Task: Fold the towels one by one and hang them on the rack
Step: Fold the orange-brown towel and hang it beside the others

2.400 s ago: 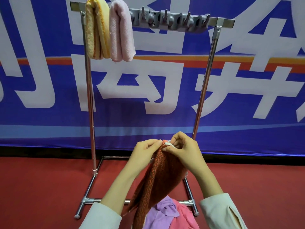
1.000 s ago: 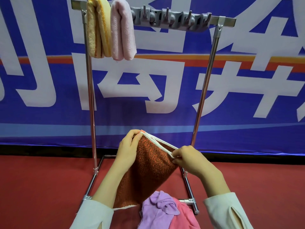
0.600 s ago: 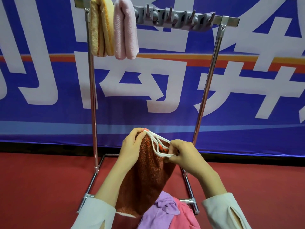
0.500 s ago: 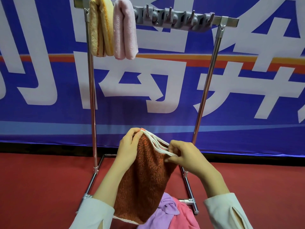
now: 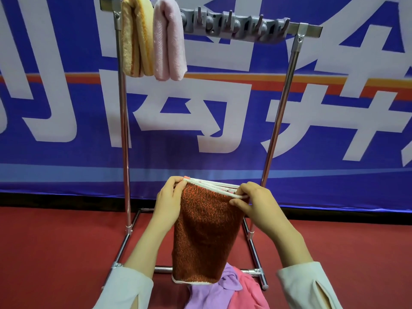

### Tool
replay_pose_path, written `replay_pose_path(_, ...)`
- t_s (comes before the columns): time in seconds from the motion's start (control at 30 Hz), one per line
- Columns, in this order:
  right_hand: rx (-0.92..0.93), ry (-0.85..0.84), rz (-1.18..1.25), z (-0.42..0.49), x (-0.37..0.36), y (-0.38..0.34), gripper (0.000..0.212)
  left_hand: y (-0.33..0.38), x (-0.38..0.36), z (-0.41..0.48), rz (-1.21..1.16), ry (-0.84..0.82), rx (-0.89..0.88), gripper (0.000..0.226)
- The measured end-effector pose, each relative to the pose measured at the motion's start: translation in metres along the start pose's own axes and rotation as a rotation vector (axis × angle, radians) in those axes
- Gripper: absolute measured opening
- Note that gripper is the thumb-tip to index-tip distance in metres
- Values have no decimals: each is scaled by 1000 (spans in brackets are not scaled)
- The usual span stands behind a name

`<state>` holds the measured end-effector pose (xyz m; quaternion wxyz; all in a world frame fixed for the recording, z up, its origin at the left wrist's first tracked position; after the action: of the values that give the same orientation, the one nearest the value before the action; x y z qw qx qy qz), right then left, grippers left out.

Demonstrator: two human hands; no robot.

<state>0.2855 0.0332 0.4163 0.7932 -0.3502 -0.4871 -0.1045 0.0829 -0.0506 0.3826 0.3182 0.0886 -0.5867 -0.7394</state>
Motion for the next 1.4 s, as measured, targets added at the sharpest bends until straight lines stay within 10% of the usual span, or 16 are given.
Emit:
replay_pose_path(0.3,12,263,213,-1,7,4,31,-2,-4,0,-109,-3,10,16)
replay_pose_path(0.9,16,-218,397,-5,-1,11,22,12,0,-2,-155,37,-98,14)
replay_pose_path(1.13,-85,-419,39,-12,1,16,19,9,5,-2,-97,41,-85,13)
replay_pose_path(1.4,-65,-306,120,-8,-1,9,26,7,-1,-2,-68,-16,-86,14)
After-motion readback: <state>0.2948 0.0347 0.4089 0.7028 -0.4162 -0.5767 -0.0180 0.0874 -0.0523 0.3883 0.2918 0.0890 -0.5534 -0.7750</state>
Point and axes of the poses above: each hand's wrist, its own z-axis towards the middle knuckle, its own x-axis out of the back of the hand, y = z × x, the point moved 3 cm from there along z, towards the middle knuckle, and after that the axes turned 9 degrees about -y, right-handed, at the moved point
